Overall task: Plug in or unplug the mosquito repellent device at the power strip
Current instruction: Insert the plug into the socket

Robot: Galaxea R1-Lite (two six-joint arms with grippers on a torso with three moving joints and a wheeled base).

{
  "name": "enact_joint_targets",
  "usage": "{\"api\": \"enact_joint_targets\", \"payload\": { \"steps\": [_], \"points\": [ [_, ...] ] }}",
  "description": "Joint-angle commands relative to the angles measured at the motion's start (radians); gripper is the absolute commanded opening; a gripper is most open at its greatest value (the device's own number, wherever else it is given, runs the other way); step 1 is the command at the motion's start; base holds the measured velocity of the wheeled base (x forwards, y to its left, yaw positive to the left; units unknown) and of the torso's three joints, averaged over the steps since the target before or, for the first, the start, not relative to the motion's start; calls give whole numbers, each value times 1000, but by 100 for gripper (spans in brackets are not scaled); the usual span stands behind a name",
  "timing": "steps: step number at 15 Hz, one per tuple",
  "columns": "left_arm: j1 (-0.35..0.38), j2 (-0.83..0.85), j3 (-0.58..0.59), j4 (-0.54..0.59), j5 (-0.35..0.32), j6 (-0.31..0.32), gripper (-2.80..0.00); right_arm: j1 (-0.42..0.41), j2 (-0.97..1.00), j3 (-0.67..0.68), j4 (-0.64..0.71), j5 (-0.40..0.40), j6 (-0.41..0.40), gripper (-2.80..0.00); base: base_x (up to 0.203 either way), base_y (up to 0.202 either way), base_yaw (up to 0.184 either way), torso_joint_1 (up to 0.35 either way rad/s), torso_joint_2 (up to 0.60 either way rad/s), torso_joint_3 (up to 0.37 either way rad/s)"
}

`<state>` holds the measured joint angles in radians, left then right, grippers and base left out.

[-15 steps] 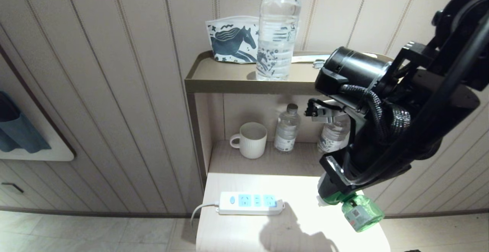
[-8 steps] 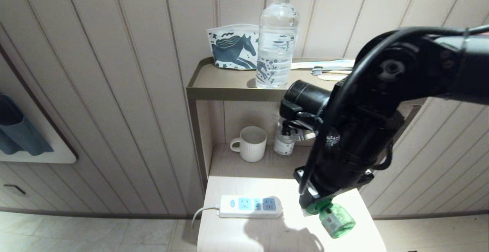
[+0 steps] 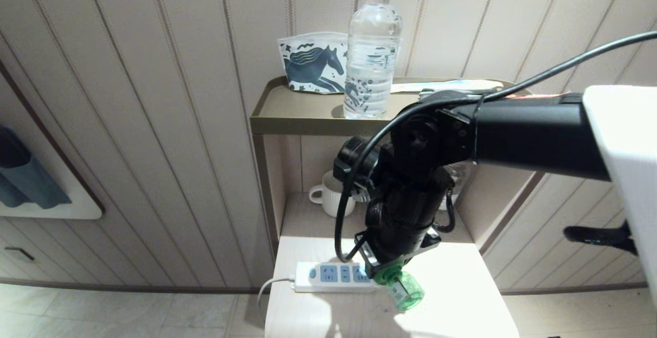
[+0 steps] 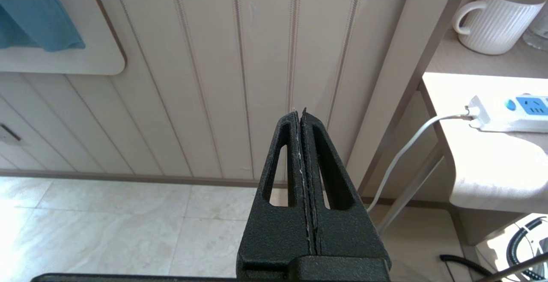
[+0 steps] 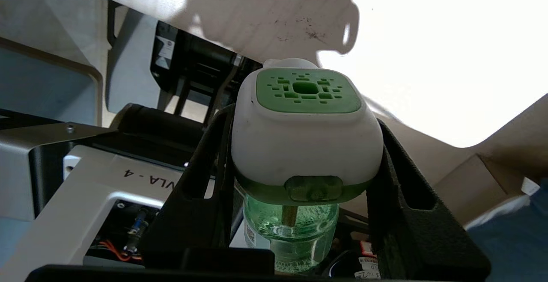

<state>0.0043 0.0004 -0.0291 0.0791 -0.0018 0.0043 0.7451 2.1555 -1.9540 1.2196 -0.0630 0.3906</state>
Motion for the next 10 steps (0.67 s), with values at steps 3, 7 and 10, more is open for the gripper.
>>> {"api": "enact_joint_targets", "payload": {
  "steps": [3, 7, 10],
  "points": [
    [0, 0, 0, 1, 0, 0, -280, -8, 72, 0, -22, -3, -8, -280, 0, 0, 0, 0, 0, 0],
    [0, 0, 0, 1, 0, 2, -280, -10, 107, -1, -57, -1, -24, -280, 0, 0, 0, 0, 0, 0],
    [0, 0, -1, 1, 0, 2, -280, -11, 121, -2, -77, -1, -27, -280, 0, 0, 0, 0, 0, 0]
  ]
}}
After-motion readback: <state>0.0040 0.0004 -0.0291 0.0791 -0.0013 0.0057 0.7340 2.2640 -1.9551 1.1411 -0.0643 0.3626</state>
